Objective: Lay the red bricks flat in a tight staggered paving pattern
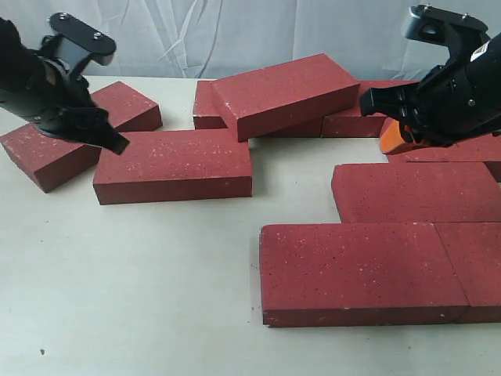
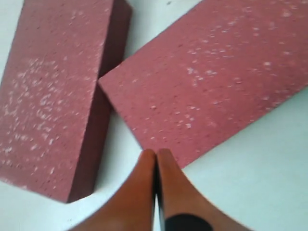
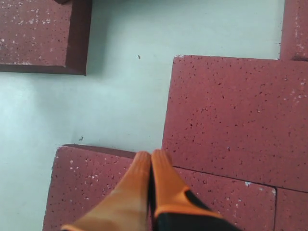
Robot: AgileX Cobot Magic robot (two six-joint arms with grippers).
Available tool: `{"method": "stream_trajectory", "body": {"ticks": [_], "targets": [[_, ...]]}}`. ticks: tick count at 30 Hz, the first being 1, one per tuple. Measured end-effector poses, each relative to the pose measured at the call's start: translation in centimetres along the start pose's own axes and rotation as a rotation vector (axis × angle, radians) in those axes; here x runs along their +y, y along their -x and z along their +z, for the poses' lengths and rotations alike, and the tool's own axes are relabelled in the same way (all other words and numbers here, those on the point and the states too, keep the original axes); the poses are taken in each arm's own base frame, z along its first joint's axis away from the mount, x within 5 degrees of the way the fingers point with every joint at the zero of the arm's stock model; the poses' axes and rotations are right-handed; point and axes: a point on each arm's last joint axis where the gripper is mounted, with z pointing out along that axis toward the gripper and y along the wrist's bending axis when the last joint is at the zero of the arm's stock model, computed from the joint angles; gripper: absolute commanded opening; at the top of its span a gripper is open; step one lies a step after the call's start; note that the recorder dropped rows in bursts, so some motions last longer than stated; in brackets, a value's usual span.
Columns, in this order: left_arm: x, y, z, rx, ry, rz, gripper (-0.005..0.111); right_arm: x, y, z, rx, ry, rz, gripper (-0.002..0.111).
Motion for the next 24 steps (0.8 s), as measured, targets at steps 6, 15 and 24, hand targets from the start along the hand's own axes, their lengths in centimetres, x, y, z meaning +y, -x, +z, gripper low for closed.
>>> {"method": "stream_trajectory", "body": {"ticks": [6, 15, 24], "targets": [[4.3, -2.3, 0.8, 0.012, 0.074, -0.244, 0.000, 0.0, 0.0, 0.0, 0.000, 0.001, -0.001, -0.001], [6.9, -4.5, 3.7, 0.079, 0.069, -0.508, 0.000, 0.0, 0.0, 0.0, 0.000, 0.001, -0.001, -0.001], [6.3, -5.2, 7.2, 0.109, 0.011, -0.653, 0.000, 0.0, 0.0, 0.0, 0.000, 0.001, -0.001, -0.001]]}}
